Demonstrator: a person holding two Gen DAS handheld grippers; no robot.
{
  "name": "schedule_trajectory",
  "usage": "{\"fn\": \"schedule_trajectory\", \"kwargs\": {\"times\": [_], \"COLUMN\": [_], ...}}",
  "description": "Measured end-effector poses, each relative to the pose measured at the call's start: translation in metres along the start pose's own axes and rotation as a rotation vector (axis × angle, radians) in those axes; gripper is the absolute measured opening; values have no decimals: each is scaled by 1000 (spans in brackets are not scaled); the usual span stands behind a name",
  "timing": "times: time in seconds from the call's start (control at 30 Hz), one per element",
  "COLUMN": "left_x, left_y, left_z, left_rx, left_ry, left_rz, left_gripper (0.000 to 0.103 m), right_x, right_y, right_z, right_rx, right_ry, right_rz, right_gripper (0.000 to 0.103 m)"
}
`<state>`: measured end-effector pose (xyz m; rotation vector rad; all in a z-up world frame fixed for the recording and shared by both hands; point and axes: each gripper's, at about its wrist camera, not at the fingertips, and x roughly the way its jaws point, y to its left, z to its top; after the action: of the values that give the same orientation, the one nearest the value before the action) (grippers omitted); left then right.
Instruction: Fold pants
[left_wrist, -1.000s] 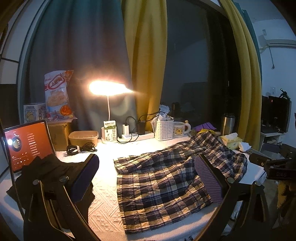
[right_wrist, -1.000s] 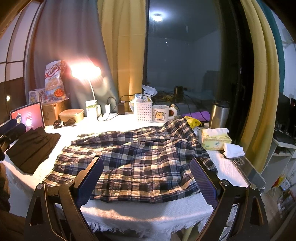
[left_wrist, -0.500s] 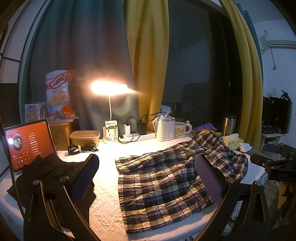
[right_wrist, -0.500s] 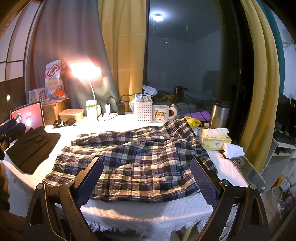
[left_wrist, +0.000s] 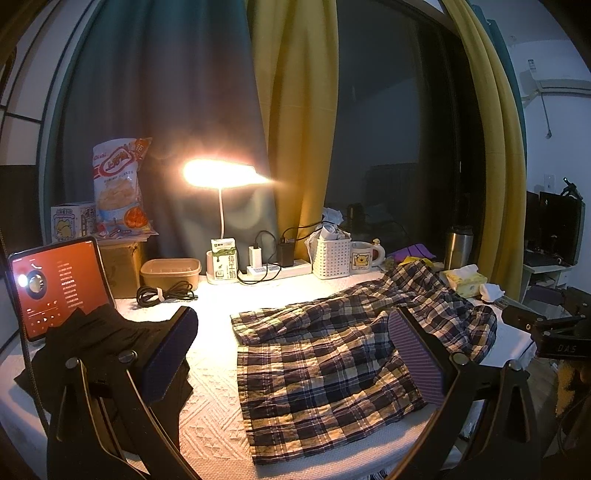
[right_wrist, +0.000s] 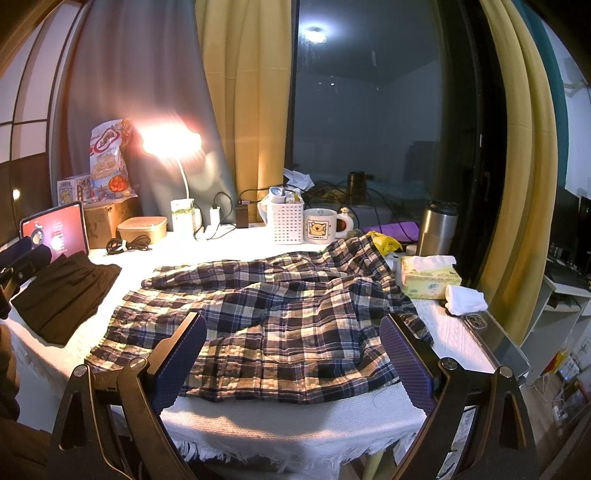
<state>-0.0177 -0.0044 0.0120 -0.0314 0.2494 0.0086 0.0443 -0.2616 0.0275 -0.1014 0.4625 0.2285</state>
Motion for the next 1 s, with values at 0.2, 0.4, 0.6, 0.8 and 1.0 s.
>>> {"fn": "schedule_trajectory", "kwargs": {"times": [0.2, 0.4, 0.6, 0.8, 1.0], "left_x": [-1, 0, 7, 48, 105], "left_y": [1, 1, -2, 3, 28], "left_z": [-1, -2, -6, -13, -10], "left_rx": [-3, 0, 24, 47, -5], "left_ry": [-3, 3, 22, 123, 246], "left_rz": [10, 6, 8, 9, 24], "left_gripper": [102, 102, 102, 102, 102], "right_x": [0, -1, 4, 45, 95], "right_y": [0, 0, -1, -17, -44], "right_z": [1, 1, 5, -2, 4], "right_rx": [-1, -1, -17, -5, 34], "right_ry": [-2, -1, -1, 67, 123], "right_rz": [0, 4, 23, 25, 6], "right_gripper": [96, 96, 96, 96, 96]}}
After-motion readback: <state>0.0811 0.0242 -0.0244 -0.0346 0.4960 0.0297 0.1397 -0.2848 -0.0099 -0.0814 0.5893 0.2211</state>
